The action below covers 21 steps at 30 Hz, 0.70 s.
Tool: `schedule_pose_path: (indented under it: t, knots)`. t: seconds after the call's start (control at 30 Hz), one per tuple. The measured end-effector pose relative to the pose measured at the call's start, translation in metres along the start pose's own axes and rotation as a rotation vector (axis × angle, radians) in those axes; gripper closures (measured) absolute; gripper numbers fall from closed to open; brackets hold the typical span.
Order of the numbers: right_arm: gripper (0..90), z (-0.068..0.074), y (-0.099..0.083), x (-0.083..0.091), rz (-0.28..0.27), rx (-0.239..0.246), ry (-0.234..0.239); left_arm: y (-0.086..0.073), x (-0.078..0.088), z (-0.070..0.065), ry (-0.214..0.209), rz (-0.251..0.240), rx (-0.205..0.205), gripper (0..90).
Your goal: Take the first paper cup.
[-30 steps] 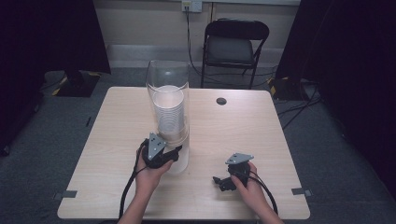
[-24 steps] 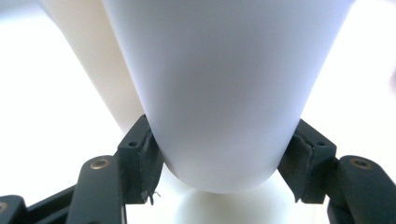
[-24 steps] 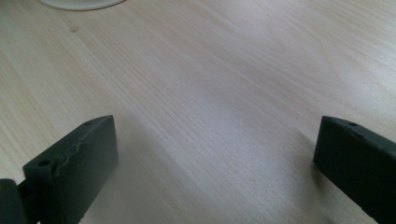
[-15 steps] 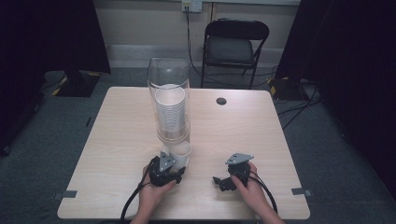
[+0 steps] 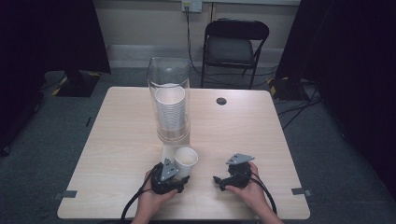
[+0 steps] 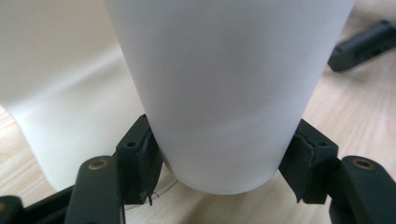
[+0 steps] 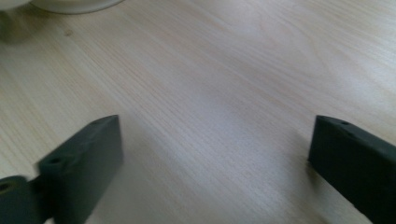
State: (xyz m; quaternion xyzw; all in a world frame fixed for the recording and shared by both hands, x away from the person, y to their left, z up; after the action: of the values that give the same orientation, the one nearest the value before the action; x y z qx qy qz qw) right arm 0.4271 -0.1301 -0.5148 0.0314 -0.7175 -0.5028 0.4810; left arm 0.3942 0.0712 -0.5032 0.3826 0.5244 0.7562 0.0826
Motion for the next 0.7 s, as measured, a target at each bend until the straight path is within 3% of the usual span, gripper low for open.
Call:
schedule_pose_path:
  t: [0.03, 0.07, 0.17, 0.3, 0.43, 0.6, 0.7]
  knots:
    - [19.8, -0.001, 0.001, 0.003, -0.012, 0.002, 0.001, 0.0, 0.001, -0.001, -0.003, 0.004, -0.011, 36.3]
    - [23.6, -0.003, 0.002, 0.005, -0.023, -0.002, -0.007, 0.0, 0.001, -0.002, -0.013, 0.003, -0.008, 36.3]
    - [19.6, -0.007, 0.005, 0.01, -0.032, -0.056, 0.019, 0.0, 0.002, -0.008, -0.044, 0.005, -0.028, 36.2]
    - [21.1, -0.002, 0.015, 0.017, -0.029, -0.03, 0.07, 0.004, 0.003, -0.015, -0.079, -0.002, -0.023, 36.1]
    - [22.4, 0.001, 0.028, 0.025, -0.047, -0.002, 0.064, 0.008, 0.002, -0.019, -0.098, -0.01, -0.017, 36.1]
    - [23.1, -0.003, 0.048, 0.038, -0.126, -0.034, 0.081, 0.011, 0.002, -0.022, -0.119, -0.025, -0.015, 36.0]
    - [25.5, -0.007, 0.059, 0.045, -0.175, -0.043, 0.078, 0.008, -0.001, -0.022, -0.111, -0.001, -0.021, 36.0]
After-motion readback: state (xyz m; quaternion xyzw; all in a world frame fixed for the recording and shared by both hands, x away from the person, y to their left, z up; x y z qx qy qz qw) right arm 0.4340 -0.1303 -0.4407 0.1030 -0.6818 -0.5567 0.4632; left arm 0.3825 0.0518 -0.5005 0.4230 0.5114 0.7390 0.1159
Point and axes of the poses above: each handheld gripper's, and its own axes: x roughly backward along the jaws, y roughly out of its top, z roughly to its left, the point moved 8 cm from there along -x, roughly forward along the jaws, and after that the axes turned 5 degrees about y, right-handed, at the moved point
